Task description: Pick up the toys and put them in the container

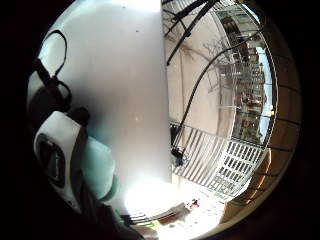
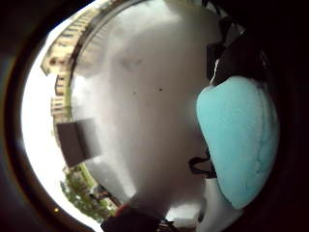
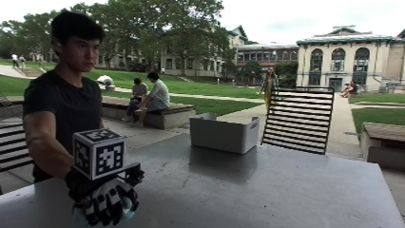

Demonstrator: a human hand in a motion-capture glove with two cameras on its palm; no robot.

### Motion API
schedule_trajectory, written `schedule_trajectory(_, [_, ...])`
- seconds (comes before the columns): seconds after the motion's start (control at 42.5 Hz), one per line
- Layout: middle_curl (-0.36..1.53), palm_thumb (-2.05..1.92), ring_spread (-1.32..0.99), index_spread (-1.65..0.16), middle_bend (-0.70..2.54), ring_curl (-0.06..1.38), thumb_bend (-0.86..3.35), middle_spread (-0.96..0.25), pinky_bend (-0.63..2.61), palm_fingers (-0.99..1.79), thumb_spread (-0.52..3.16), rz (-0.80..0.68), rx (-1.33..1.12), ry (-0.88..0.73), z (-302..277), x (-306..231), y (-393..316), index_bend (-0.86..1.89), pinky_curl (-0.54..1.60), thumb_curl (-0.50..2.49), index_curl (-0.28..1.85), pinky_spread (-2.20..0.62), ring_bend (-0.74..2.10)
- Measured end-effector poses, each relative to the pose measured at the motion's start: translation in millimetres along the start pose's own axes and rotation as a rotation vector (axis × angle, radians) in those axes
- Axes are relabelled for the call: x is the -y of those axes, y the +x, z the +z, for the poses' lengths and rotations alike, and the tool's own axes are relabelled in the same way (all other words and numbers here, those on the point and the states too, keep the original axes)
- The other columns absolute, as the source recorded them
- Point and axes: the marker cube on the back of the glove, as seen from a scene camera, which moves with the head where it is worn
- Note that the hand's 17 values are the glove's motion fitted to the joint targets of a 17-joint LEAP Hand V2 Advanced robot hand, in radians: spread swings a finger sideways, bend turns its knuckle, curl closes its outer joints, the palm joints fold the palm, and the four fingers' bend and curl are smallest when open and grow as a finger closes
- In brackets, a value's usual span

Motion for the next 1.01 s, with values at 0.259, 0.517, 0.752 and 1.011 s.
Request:
schedule_trajectory(0.259, [0.59,0.70,-0.39,-0.28,0.81,0.50,0.32,-0.34,0.90,1.07,0.74,-0.036,0.006,0.101,-91.3,-22.8,-44.7,0.52,0.36,0.64,0.34,-0.46,1.14])
schedule_trajectory(0.517, [0.59,0.66,-0.42,-0.33,0.70,0.50,0.24,-0.40,0.97,1.00,0.63,0.006,-0.011,0.332,-214.3,-46.7,-122.3,0.38,0.40,0.71,0.35,-0.45,1.13])
schedule_trajectory(0.752, [0.61,0.65,-0.43,-0.38,0.65,0.49,0.20,-0.44,0.96,0.99,0.61,-0.034,0.004,0.486,-297.7,-74.9,-241.4,0.25,0.40,0.77,0.35,-0.44,1.12])
schedule_trajectory(1.011, [0.63,0.66,-0.44,-0.40,0.59,0.49,0.17,-0.46,0.91,1.01,0.62,-0.146,0.024,0.477,-329.1,-123.7,-423.1,0.19,0.38,0.83,0.38,-0.43,1.09])
